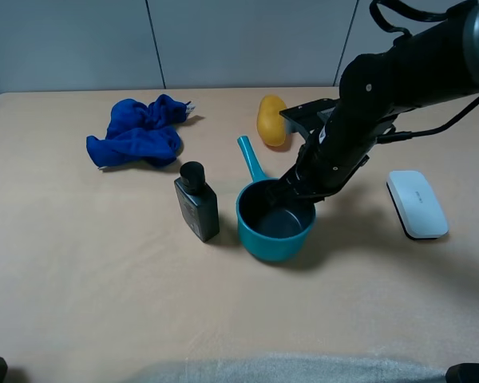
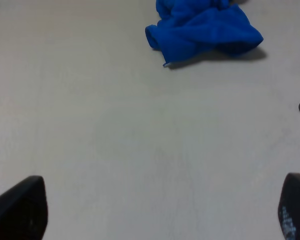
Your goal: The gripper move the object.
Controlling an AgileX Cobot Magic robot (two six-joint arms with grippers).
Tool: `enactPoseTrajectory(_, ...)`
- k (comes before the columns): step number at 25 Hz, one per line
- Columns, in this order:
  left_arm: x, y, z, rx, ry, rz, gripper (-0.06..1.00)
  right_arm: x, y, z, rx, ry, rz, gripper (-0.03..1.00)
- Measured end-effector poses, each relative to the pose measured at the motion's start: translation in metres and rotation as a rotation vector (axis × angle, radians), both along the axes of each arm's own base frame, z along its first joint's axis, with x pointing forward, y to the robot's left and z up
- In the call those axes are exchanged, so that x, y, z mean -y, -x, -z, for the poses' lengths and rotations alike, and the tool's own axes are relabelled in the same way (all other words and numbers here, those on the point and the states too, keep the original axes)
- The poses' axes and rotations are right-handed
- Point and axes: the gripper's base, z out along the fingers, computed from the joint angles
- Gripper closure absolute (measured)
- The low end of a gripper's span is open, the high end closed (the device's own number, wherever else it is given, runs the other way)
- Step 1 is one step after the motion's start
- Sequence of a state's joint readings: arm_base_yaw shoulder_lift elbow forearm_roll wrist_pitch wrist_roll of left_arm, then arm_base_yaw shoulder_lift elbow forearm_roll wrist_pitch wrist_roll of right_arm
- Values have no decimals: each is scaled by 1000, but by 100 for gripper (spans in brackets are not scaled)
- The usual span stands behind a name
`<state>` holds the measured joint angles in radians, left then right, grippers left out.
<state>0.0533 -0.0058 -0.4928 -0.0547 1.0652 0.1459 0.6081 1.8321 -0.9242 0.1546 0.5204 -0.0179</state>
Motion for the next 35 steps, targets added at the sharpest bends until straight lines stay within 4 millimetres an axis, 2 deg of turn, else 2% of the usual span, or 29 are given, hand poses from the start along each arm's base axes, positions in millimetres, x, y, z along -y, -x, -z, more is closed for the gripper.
enactPoseTrajectory(15, 0, 0, 0, 0, 0, 0, 2, 5, 6, -27, 15, -12, 45, 99)
enactPoseTrajectory(22, 0, 0, 0, 0, 0, 0, 2, 7, 6, -29, -3, 6, 75, 99)
enactPoseTrajectory(28, 0, 0, 0, 0, 0, 0, 2, 3, -11, -52, 30, 30, 84, 99)
enactPoseTrajectory(35, 0, 0, 0, 0, 0, 0, 2, 17, -41, -83, 69, 18, 165, 99)
